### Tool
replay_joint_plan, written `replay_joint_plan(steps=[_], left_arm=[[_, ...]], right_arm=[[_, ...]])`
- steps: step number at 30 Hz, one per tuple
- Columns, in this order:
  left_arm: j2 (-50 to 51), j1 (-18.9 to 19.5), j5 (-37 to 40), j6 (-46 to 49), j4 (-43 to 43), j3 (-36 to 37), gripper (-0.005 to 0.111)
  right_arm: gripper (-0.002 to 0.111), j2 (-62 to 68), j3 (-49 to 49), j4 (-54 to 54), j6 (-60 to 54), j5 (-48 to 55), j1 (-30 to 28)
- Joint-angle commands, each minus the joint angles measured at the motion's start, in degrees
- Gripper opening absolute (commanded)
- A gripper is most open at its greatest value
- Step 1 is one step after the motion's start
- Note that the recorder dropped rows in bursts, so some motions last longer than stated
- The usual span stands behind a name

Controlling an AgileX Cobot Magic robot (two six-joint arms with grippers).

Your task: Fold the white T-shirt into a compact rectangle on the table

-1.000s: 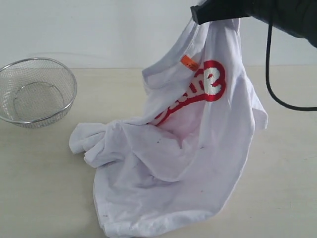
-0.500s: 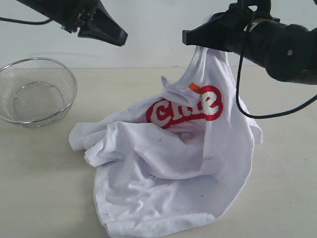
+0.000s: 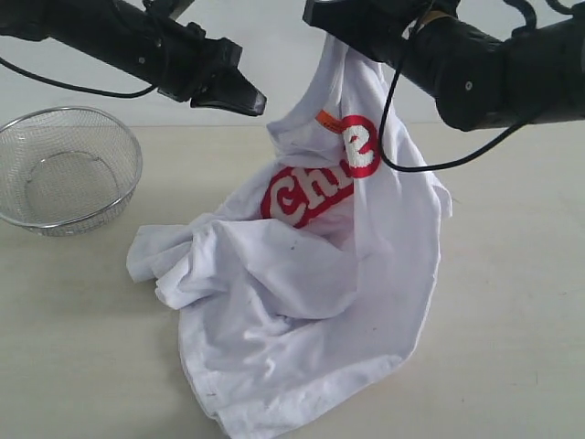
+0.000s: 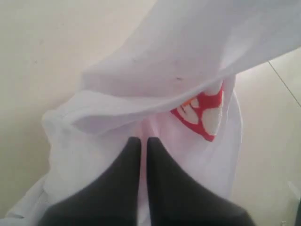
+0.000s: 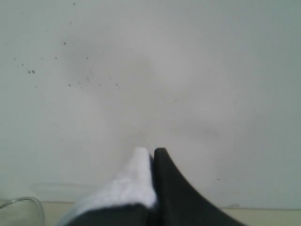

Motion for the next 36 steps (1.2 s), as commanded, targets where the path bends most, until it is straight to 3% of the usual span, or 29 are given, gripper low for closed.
replay_joint_plan(steps=[1, 9, 19, 26, 32, 36], left_arm=[[2.6, -0.3, -0.7, 2.0, -2.7, 0.2, 0.004], [5.5, -0.4, -0.6, 2.5, -3.7, 0.2, 0.004], [9.0, -3.8, -3.9, 2.5, -2.4, 0.1, 0.004], [9.8, -4.7, -11.3, -0.6, 3.5, -0.6, 0.004], [12.2, -4.7, -12.5, -0.9, 3.6, -4.3, 0.004], [15.0, -4.7, -14.1, -5.5, 8.1, -7.9, 0.004]], right_arm=[[0.0, 0.7, -2.5, -6.8, 14.2, -4.0, -0.3], [0.0, 3.1, -4.1, -9.4, 22.4, -1.5, -2.2], [0.0, 3.4, -4.1, -14.2, 24.7, -3.9, -3.2], [0.0, 3.4, -4.1, -19.9, 27.0, -2.2, -3.2], [0.0, 3.4, -4.1, -26.6, 32.3, -1.5, -3.2], [0.0, 3.4, -4.1, -29.1, 32.6, 0.9, -3.2]])
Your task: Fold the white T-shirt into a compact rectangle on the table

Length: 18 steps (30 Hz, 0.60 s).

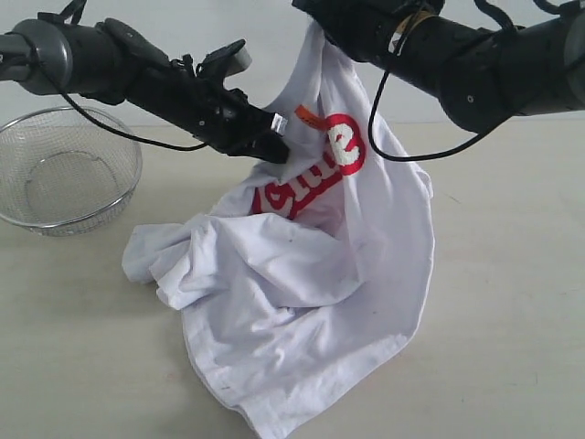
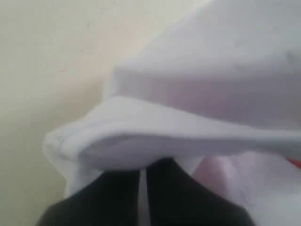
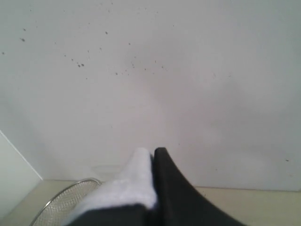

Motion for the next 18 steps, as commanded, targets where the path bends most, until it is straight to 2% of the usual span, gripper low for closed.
replay_joint_plan(steps=[1, 9, 12, 18], left_arm=[[3.7, -0.2, -1.7, -5.5, 5.4, -4.4, 0.004], [7.2, -0.2, -3.0, -8.3, 8.6, -11.0, 0.004], [7.2, -0.2, -4.5, -11.8, 13.2, -13.1, 0.004], [9.0, -0.2, -5.6, -14.1, 15.9, -13.7, 0.004]], right_arm=[[0.0, -0.1, -0.6, -3.2, 0.6, 1.5, -0.3], [0.0, -0.1, -0.6, -4.3, -1.1, 6.8, -0.3], [0.0, 0.0, -0.6, -6.2, -2.2, 10.3, -0.3], [0.0, 0.2, -0.6, -6.5, -5.9, 17.5, -0.3]])
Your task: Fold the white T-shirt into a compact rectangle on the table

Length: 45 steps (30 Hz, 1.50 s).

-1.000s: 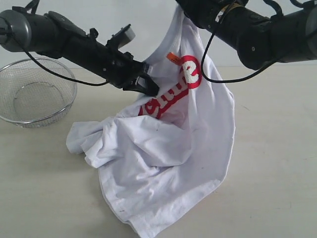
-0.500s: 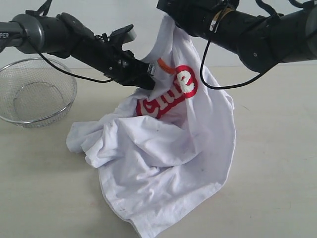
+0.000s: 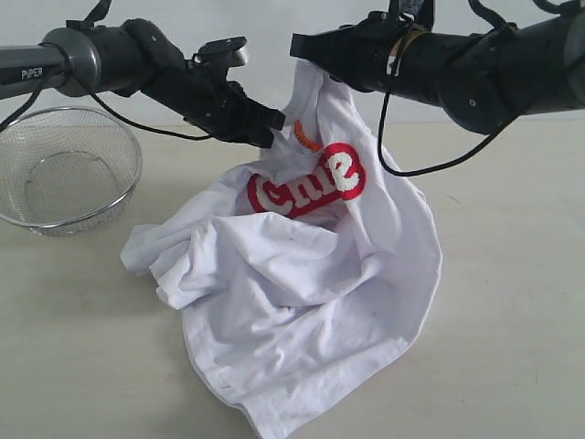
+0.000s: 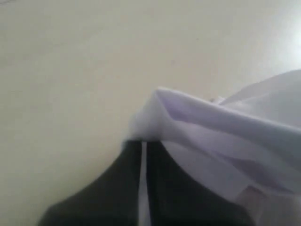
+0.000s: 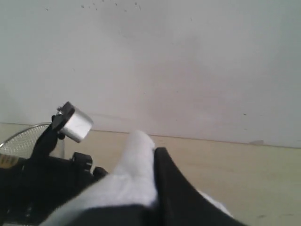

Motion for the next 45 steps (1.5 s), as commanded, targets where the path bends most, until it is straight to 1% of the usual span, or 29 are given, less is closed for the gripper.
replay_joint_plan(steps=[1, 3, 5, 7, 11, 15, 17, 18, 20, 21, 24, 26, 29, 31, 33, 37, 40, 43, 45], left_arm=[[1.6, -0.2, -0.3, -1.2, 0.7, -0.4, 0.004], [2.3, -0.2, -1.2, -2.1, 0.1, -0.7, 0.004], [3.3, -0.4, 2.2, -2.3, -0.1, -1.6, 0.004], [4.3, -0.6, 3.5, -2.3, 0.3, -2.6, 0.004], [6.2, -1.1, 1.4, -4.5, 3.9, -4.3, 0.004], [9.0, -1.1, 1.9, -4.6, 4.4, -6.0, 0.004], [9.6, -1.1, 0.7, -6.0, 5.0, -6.4, 0.004], [9.6, -1.1, 0.0, -6.4, 6.1, -6.4, 0.004], [9.6, -0.9, -0.9, -9.0, 11.1, -6.8, 0.004], [9.8, -0.9, -0.9, -11.7, 15.9, -7.5, 0.004], [9.8, -0.9, -0.9, -16.7, 23.7, -8.7, 0.004], [9.8, -0.9, -1.2, -18.1, 26.2, -9.7, 0.004], [9.8, -0.9, -1.5, -18.1, 25.6, -11.1, 0.004], [9.8, -0.9, 0.2, -18.1, 24.2, -12.1, 0.004], [9.8, -0.9, 4.1, -16.6, 22.7, -14.2, 0.004], [9.3, -0.9, 17.0, -15.4, 22.3, -19.4, 0.004], [8.5, -0.9, 25.7, -12.5, 21.1, -20.7, 0.004], [6.6, -0.9, 29.8, -11.2, 17.9, -20.7, 0.004], [5.5, -0.9, 30.1, -9.2, 14.7, -20.7, 0.004]], right_arm=[[0.0, 0.2, -0.4, -0.6, -4.3, 6.4, -0.3], [0.0, 0.3, -0.4, -0.6, -5.0, 7.8, -0.3], [0.0, 0.3, -0.4, -0.6, -5.0, 7.1, -0.3], [0.0, 0.3, -0.4, -0.6, -5.0, 6.1, -0.3], [0.0, 0.3, -0.4, -0.6, -5.0, 5.8, -0.3], [0.0, 0.3, -0.4, -0.6, -5.0, 6.2, -0.3], [0.0, 0.3, -0.4, -0.6, -5.1, 7.4, -0.3], [0.0, 0.3, -0.4, -0.7, -5.1, 7.5, -0.3], [0.0, 0.3, -0.4, -0.8, -5.2, 8.1, -0.3], [0.0, 0.3, -0.4, -0.8, -5.2, 8.2, -0.3], [0.0, 0.3, -0.4, -1.1, -5.2, 9.2, -0.3], [0.0, 0.3, -0.4, -1.5, -5.5, 10.7, -0.3], [0.0, 0.4, -0.4, -1.5, -5.8, 12.0, -0.3], [0.0, 0.7, -0.4, -1.5, -7.5, 12.0, -0.3], [0.0, 0.7, -0.4, -1.5, -9.3, 12.0, -0.3], [0.0, 0.7, -0.4, -0.1, -10.0, 7.5, -2.8], [0.0, 0.7, -0.4, 3.0, -9.6, 4.5, -5.2], [0.0, 2.0, -0.4, 4.3, -9.2, 1.6, -6.7], [0.0, 3.2, -0.4, 5.0, -8.7, -0.1, -6.9]])
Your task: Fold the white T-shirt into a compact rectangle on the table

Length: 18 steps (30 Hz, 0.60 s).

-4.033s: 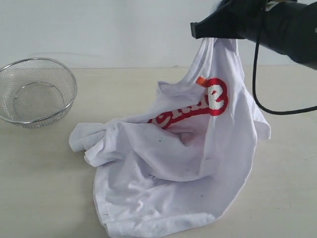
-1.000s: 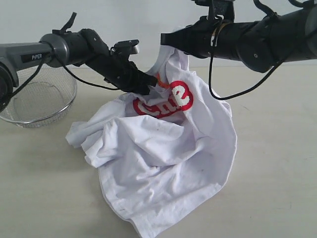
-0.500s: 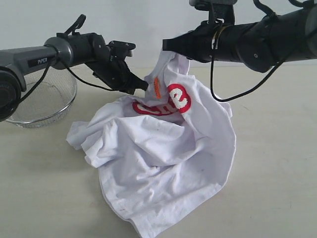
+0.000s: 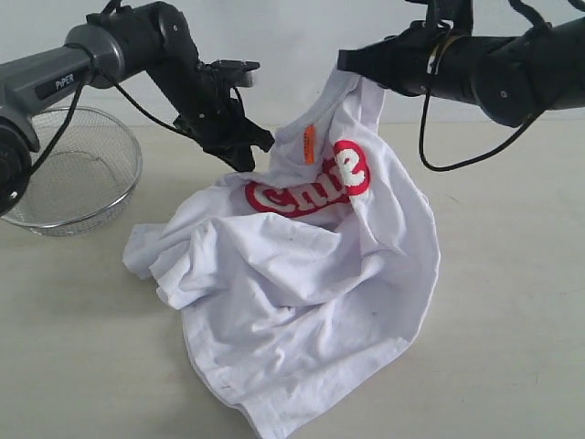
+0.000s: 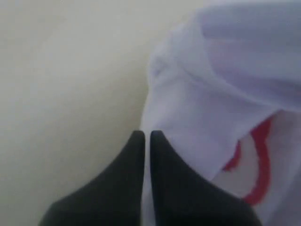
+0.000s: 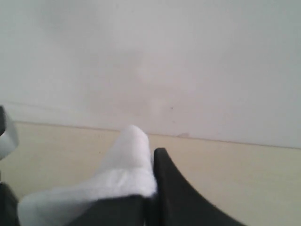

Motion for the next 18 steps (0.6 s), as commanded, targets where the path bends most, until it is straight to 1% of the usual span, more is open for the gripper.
replay_joint_plan(steps=[1, 4, 8, 12, 18], left_arm=[[-3.7, -0.3, 3.9, 4.6, -7.6, -0.5, 0.004], [-5.5, -0.3, 3.9, 6.1, -10.1, -0.5, 0.004], [-8.4, -0.8, 3.9, 6.0, -9.1, -0.5, 0.004], [-8.3, -1.5, 3.9, 5.2, -8.1, -0.1, 0.004], [-6.9, -3.0, 3.9, 6.7, -6.9, 6.2, 0.004]], right_arm=[[0.0, 2.6, -0.2, 1.9, 1.2, -4.4, -1.1], [0.0, 4.6, -0.2, 2.1, 1.7, -4.9, -1.1], [0.0, 6.3, -0.2, 3.6, 1.4, -8.5, -2.0], [0.0, 6.1, -0.3, 4.3, 1.4, -10.1, -2.8], [0.0, 6.0, -2.6, 4.5, 2.0, -9.2, -3.1]])
